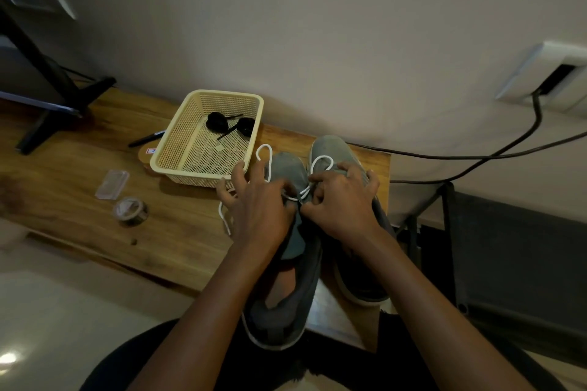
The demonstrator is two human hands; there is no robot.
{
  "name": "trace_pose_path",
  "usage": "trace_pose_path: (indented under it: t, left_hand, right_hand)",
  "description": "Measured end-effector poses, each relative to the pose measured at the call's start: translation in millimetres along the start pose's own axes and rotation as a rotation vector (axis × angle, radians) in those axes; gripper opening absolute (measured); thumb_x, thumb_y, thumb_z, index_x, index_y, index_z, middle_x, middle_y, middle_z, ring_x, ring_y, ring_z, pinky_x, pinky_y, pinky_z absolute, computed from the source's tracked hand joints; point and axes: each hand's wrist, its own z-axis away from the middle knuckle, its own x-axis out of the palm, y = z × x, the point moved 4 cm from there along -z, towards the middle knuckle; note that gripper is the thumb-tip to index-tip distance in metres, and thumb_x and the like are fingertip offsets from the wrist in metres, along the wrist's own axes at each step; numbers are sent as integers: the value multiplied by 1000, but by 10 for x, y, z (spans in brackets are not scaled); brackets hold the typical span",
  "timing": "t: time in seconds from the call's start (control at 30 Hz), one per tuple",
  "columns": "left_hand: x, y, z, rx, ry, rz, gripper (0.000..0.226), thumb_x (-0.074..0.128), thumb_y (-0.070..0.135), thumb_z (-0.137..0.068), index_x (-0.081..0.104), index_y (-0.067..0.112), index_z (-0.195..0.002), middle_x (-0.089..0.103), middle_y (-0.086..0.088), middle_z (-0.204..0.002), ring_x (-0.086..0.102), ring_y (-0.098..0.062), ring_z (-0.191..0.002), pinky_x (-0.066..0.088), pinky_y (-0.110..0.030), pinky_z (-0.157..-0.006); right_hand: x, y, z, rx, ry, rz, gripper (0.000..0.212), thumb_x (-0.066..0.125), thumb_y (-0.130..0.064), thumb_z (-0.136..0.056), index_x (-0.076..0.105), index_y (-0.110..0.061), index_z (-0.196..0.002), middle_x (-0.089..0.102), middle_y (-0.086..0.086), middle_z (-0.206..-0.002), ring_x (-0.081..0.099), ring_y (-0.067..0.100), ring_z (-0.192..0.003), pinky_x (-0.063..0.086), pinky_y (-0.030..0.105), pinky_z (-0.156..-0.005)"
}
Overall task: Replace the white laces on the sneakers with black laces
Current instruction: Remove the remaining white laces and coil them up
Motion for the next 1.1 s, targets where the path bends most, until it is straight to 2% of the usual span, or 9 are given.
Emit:
trace_pose_path:
  t: [0.2, 0.3, 0.4, 0.5, 0.63, 0.8, 0.93, 1.0, 1.1]
  left_hand:
    - [37, -26, -6, -52, 17, -55, 22, 46, 29, -97, 60, 21, -112, 29, 2, -150, 8, -25, -142, 9, -51, -112]
    - [48, -15, -14, -34, 10, -49, 25, 44, 30, -97, 52, 22, -120, 27, 1, -151, 7, -25, -142, 9, -51, -112]
    - [50, -11, -8, -8, -36, -61, 21, 53, 33, -93, 58, 28, -112, 22, 3, -153, 2, -27, -143, 5, -52, -111]
    - [67, -17, -5, -38, -26, -88, 24, 45, 33, -97, 61, 24, -111, 27, 3, -151, 8, -26, -141, 7, -51, -112]
    - [26, -23, -16, -111, 112, 94, 22, 39, 26, -99, 53, 19, -114, 43, 1, -137, 22, -20, -136, 12, -46, -110]
    - [-84, -120, -22, -177, 293, 316, 5, 46, 24, -96, 48, 24, -101, 52, 4, -123, 26, -20, -132, 14, -43, -106]
    - [-33, -25, -14, -1, 157, 169, 30, 58, 22, -86, 54, 33, -114, 32, 8, -147, 10, -23, -140, 11, -44, -107]
    - [0, -8, -16, 36, 75, 73, 28, 62, 27, -84, 59, 37, -110, 22, 8, -153, 4, -25, -141, 8, -46, -108]
    - [28, -15, -3, -3, 7, 21, 18, 63, 36, -85, 65, 36, -103, 25, 8, -152, 5, -26, -142, 9, -47, -110]
  right_hand:
    - [5, 7, 4, 4, 13, 0, 36, 61, -30, -78, 64, -24, -114, 67, -7, -104, 19, 18, -137, -3, 47, -110]
    - [2, 8, 6, 7, 16, 5, 36, 61, -30, -79, 64, -23, -115, 66, -6, -104, 21, 19, -136, -2, 47, -111]
    - [-13, -1, 12, 1, 13, 15, 35, 61, -32, -80, 64, -22, -113, 66, -6, -103, 22, 19, -136, -1, 48, -111]
    - [-10, -9, 19, 0, 7, 8, 32, 60, -33, -79, 65, -23, -110, 67, -7, -104, 22, 19, -136, -1, 49, -112]
    - [-20, -1, 24, 2, 3, 5, 32, 62, -29, -78, 66, -22, -109, 66, -9, -106, 21, 18, -136, -2, 47, -110]
    - [-21, 13, 20, 13, -16, 8, 29, 62, -30, -77, 69, -20, -103, 66, -9, -105, 20, 19, -136, -1, 48, -110]
    - [-22, 3, 16, 14, -20, 0, 31, 61, -31, -79, 67, -21, -108, 67, -8, -101, 20, 19, -136, 0, 50, -112]
    - [-21, -7, 18, 9, -22, -5, 31, 60, -33, -80, 67, -22, -108, 67, -9, -103, 21, 19, -136, 1, 50, -112]
    - [-21, -20, 23, -2, -33, -1, 28, 59, -36, -81, 68, -23, -104, 66, -10, -108, 20, 19, -137, 1, 50, -113]
